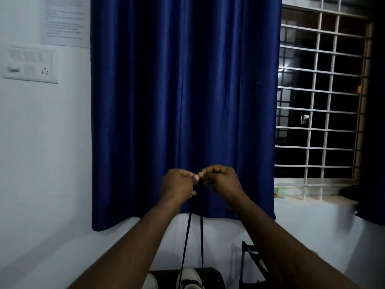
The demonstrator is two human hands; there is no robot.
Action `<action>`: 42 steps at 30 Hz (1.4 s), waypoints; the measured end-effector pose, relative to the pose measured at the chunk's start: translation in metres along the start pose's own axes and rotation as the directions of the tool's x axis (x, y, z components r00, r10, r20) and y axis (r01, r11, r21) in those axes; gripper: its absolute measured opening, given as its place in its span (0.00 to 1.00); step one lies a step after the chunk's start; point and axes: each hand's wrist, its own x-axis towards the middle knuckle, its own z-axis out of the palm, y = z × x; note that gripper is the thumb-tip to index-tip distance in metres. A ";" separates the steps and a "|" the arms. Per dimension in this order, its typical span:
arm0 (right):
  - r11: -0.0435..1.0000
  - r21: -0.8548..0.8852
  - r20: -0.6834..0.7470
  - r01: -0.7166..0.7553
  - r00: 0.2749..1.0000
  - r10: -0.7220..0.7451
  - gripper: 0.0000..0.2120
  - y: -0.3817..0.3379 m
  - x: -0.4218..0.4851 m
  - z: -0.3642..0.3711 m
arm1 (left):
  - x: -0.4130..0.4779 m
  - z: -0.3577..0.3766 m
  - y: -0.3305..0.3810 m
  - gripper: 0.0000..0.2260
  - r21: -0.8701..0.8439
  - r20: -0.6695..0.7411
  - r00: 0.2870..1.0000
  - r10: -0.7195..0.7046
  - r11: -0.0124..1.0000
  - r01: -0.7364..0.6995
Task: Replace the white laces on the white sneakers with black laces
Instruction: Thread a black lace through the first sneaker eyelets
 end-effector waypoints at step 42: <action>0.588 0.754 0.056 -0.292 0.921 0.386 0.11 0.171 -0.107 0.057 | -0.083 0.017 -0.189 0.11 0.020 0.199 0.941 -0.272 0.962 0.274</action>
